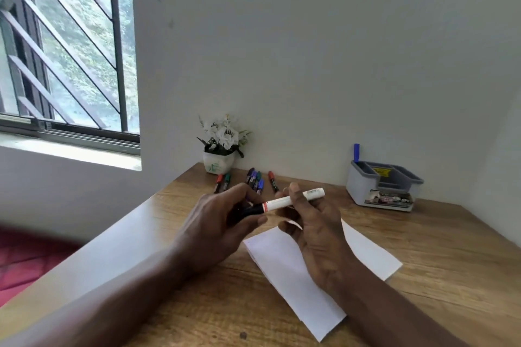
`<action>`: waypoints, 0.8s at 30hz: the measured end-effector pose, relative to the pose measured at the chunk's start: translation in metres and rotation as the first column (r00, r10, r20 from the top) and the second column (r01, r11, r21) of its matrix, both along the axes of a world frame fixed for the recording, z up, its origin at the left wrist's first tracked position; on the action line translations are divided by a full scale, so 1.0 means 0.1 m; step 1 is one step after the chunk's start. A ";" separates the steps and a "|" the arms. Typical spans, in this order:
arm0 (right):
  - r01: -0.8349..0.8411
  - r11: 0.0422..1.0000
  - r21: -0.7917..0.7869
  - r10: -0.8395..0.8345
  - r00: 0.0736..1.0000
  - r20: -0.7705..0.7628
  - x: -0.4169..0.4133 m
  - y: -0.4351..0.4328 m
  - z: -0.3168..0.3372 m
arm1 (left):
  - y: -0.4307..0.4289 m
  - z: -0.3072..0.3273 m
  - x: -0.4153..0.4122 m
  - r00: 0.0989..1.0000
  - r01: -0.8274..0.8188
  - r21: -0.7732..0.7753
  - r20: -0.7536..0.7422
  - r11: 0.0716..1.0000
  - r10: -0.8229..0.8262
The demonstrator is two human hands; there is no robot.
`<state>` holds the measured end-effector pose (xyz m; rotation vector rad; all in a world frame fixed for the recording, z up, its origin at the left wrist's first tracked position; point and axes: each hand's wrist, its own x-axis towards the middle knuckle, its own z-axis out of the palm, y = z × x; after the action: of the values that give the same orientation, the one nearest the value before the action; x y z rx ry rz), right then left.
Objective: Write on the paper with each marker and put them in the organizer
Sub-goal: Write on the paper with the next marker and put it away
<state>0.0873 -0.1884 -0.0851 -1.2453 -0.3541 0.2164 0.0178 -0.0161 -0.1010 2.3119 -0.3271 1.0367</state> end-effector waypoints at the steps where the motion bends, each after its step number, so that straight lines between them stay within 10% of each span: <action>1: 0.003 1.000 0.013 -0.003 1.000 -0.006 0.00 0.01 0.01 | -0.01 0.00 0.00 1.000 0.014 -0.025 -0.013 1.000 -0.014; 15: 0.140 0.945 0.294 -0.114 0.988 -0.102 0.30 -0.20 0.15 | 0.26 0.05 -0.04 0.917 0.198 -0.370 -0.257 0.908 -0.305; 24: 0.153 0.987 0.048 -0.153 0.988 0.012 0.25 -0.22 0.06 | 0.35 -0.02 0.09 0.976 -0.077 -0.271 -0.218 0.959 0.017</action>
<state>0.1127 -0.2103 -0.0791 -1.2224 -0.2743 0.0663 0.0268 0.0188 -0.1031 2.1562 -0.0360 0.7891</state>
